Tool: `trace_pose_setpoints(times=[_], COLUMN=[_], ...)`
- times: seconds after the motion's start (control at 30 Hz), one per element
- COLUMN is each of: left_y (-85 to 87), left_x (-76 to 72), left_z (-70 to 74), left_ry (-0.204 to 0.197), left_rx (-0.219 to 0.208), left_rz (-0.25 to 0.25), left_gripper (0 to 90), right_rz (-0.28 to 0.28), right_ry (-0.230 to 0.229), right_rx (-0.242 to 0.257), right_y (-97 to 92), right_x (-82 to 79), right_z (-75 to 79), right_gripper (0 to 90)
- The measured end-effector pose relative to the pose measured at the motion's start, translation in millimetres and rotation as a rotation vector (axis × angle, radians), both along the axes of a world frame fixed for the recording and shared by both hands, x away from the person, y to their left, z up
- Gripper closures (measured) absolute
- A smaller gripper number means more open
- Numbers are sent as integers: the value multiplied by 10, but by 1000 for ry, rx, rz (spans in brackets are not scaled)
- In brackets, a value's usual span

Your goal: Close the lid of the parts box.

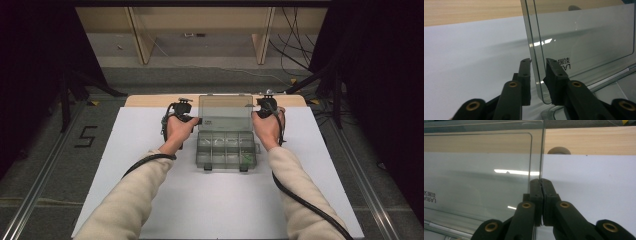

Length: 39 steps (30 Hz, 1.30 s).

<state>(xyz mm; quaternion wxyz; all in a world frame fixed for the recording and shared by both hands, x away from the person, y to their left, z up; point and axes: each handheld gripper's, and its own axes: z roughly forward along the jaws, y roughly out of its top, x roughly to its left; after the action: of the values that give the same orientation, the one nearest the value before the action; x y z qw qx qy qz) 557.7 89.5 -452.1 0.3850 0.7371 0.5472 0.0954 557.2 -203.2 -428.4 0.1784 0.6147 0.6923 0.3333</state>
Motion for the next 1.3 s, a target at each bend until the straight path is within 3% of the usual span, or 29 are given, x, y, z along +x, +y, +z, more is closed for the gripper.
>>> trace_pose_setpoints(times=[0.27,0.33,0.47,0.5,0.7,0.8,0.83,0.93,0.97,1.07,1.23,1.3], left_y=[-12,-20,-3,-6,-8,-10,-13,-13,-8,-5,-7,-10], left_x=[-34,-47,-74,-81,-104,-112,-115,-123,-126,-134,-142,-144], left_z=[-4,3,5,6,5,10,10,12,16,21,28,30], left_ry=[-14,-18,-20,-19,-36,-42,-45,-49,-50,-52,-63,-64], left_rx=[30,32,15,10,0,-2,-3,-2,1,1,3,4], left_rz=[13,14,27,36,43,40,42,41,37,34,28,23], left_gripper=[844,853,870,875,883,884,885,884,884,884,884,884], right_rz=[-27,-14,-8,6,3,4,-16,-24,0,-22,-12,30], right_ry=[-8,-8,-25,-24,-3,-18,-25,-45,-72,-82,-86,-140], right_rx=[32,18,28,11,31,42,72,70,33,72,54,2], right_y=[19,0,-31,-51,-63,-81,-61,-54,-82,-71,-45,-69], right_x=[-27,-34,-28,-34,-33,-22,-17,5,23,95,170,226], right_z=[6,2,-21,-24,-13,10,31,87,90,137,175,144], right_gripper=[893,893,892,891,870,828,814,766,757,742,742,759])
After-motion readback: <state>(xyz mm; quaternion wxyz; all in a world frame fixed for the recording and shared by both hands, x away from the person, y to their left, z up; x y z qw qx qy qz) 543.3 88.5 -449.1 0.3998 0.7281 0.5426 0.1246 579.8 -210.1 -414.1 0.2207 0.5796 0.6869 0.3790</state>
